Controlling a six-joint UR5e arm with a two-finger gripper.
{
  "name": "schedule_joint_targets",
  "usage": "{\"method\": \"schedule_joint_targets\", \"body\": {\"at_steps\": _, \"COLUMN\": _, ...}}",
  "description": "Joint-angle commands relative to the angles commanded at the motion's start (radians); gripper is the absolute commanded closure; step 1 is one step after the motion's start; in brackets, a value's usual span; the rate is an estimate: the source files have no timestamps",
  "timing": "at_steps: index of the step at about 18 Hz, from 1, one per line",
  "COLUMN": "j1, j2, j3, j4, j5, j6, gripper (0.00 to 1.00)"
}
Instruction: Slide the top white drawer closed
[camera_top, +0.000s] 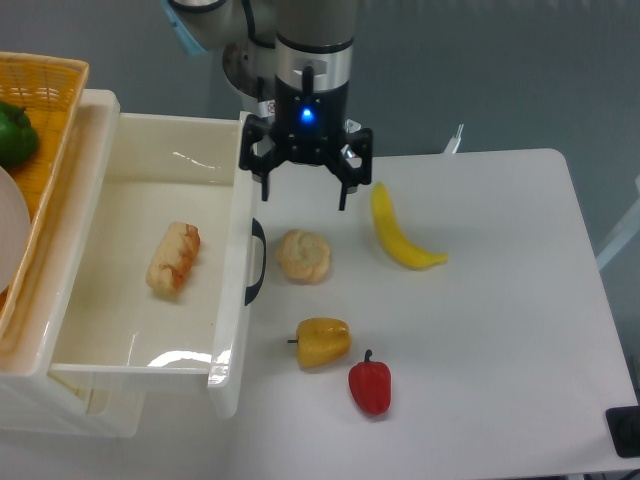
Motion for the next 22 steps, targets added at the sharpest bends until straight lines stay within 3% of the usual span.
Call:
{"method": "schedule_joint_targets", "body": {"at_steps": 7, "j1": 0.054, "j2": -0.025, "j3": -0.005, "j4": -0.003, "j5": 0.015, "j6": 0.0, "gripper": 0.0}}
{"method": "schedule_joint_targets", "body": {"at_steps": 12, "j1": 0.078, "j2": -0.077, "j3": -0.021, "j4": 0.003, "j5": 0.15, "j6": -0.009, "gripper": 0.0}}
{"method": "schedule_joint_targets", "body": {"at_steps": 22, "j1": 0.106, "j2": -0.162, "j3": -0.054, "j4": 0.021, "j5": 0.213, "j6": -0.052, "gripper": 0.0}}
